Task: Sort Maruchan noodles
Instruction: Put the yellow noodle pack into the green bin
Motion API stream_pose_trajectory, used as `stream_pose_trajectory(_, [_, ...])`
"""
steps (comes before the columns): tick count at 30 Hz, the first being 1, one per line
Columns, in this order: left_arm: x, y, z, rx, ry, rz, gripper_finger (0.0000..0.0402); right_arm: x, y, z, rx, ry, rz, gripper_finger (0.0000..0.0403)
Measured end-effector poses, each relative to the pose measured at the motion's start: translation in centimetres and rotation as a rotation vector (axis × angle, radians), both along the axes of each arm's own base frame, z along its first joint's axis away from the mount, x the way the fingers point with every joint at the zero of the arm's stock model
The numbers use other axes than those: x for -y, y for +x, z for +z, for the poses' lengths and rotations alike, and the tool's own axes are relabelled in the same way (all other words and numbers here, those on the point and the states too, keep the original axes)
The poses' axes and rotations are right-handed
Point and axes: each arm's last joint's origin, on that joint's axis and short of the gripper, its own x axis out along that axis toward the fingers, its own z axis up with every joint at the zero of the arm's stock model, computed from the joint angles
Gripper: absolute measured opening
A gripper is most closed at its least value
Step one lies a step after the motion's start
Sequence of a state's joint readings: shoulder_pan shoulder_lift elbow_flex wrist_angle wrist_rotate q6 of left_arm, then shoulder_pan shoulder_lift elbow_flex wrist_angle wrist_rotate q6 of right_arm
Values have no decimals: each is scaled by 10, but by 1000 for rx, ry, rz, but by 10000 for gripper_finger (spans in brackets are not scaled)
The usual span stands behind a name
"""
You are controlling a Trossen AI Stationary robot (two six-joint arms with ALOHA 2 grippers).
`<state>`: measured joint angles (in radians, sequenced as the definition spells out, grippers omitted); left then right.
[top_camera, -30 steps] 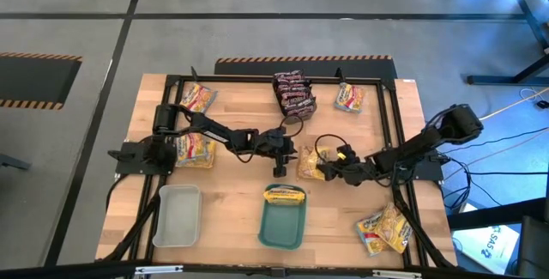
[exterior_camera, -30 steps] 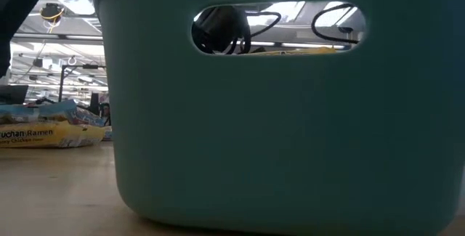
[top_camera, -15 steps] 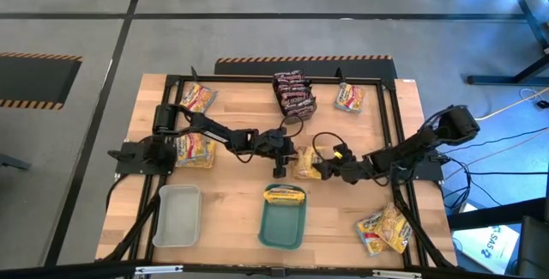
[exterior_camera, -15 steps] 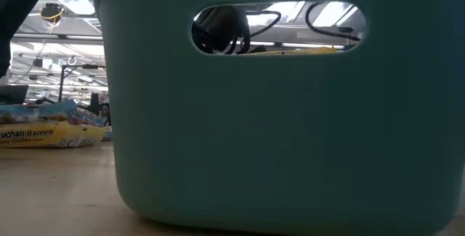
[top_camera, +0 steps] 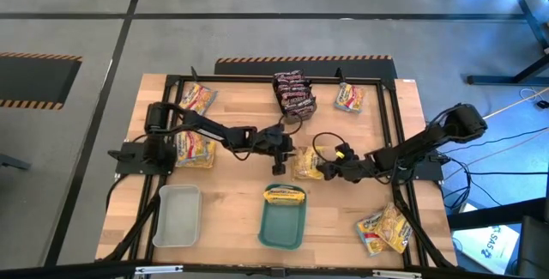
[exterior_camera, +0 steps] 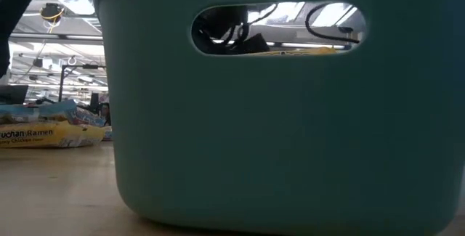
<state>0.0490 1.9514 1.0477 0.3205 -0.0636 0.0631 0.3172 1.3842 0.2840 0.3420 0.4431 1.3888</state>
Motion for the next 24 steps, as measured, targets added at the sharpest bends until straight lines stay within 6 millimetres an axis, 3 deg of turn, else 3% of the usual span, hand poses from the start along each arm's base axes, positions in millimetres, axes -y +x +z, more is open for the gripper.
stream_pose_trajectory(5, [-5, -6, -1, -64, 11, 31, 96, 10, 0, -4, -48, 40, -36, 234])
stream_pose_trajectory(9, [-12, -5, -14, -103, 4, 44, 96, 17, 7, -6, -23, 35, -19, 236])
stream_pose_trajectory(17, [-11, 0, -42, -122, -39, 2, 96, 21, 19, -12, 44, 55, -16, 296])
stream_pose_trajectory(24, [-9, 4, -43, -70, -42, -14, 96, 21, 24, -11, 63, 44, -21, 306])
